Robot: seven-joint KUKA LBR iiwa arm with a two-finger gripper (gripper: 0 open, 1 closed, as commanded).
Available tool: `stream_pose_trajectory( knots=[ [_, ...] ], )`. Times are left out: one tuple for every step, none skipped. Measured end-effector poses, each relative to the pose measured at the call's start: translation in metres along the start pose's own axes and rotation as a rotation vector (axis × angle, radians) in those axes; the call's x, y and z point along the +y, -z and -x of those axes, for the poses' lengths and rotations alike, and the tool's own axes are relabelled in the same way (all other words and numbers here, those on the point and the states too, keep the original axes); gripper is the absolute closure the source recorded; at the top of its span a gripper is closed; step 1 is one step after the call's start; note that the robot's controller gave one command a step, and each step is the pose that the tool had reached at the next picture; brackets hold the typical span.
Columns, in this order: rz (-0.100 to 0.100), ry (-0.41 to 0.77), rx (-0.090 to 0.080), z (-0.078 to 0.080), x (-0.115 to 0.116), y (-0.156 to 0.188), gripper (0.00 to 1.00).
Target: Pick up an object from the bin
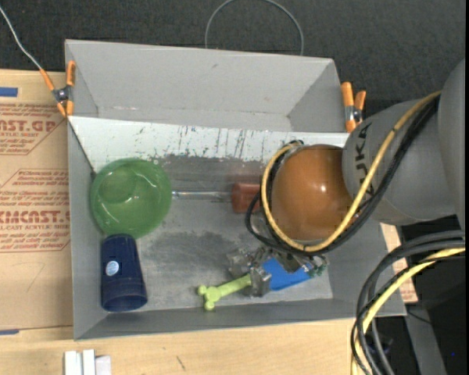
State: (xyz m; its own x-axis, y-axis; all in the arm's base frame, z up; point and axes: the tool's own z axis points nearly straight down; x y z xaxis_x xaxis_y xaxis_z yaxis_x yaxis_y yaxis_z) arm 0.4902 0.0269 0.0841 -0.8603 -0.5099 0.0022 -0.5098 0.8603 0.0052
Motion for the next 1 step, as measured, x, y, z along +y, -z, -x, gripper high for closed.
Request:
stream_pose_trajectory(
  knots=[
    [-0.002,0.069,-0.003,0.0156,-0.0119,0.0012,1.00]
  ],
)
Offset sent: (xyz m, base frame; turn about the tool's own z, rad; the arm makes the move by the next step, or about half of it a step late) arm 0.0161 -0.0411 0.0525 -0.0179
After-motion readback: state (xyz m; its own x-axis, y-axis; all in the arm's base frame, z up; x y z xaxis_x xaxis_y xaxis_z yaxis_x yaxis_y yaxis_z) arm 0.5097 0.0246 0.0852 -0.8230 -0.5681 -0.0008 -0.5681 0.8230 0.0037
